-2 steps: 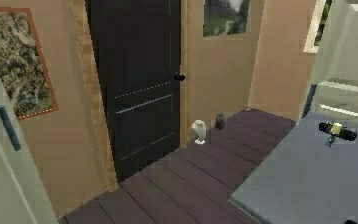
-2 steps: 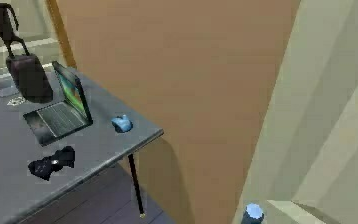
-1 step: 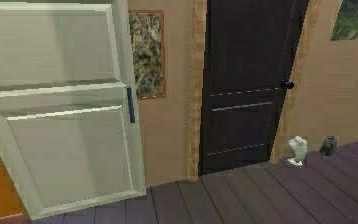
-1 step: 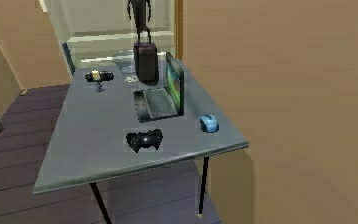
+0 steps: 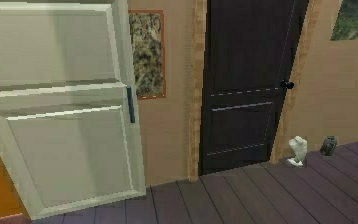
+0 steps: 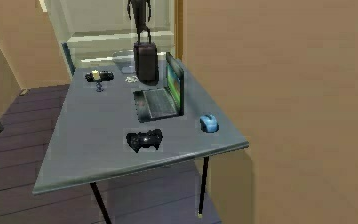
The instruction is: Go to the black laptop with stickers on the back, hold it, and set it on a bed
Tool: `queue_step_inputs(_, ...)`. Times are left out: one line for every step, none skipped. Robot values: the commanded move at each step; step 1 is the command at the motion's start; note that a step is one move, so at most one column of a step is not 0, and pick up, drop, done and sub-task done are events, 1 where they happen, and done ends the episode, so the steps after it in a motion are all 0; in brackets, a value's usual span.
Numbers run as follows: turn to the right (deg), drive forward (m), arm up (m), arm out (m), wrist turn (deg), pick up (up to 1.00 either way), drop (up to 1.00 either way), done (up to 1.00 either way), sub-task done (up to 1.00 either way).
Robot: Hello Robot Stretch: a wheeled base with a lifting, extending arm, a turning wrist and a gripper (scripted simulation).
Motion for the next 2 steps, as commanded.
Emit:
queue_step_inputs(0.0, 0.00, 0.38, 0.00, 0.0, 0.00, 0.00, 0.00, 0.00)
queue_step_inputs(0.0, 0.00, 0.00, 0.50, 0.0, 0.00, 0.00, 0.00, 0.00)
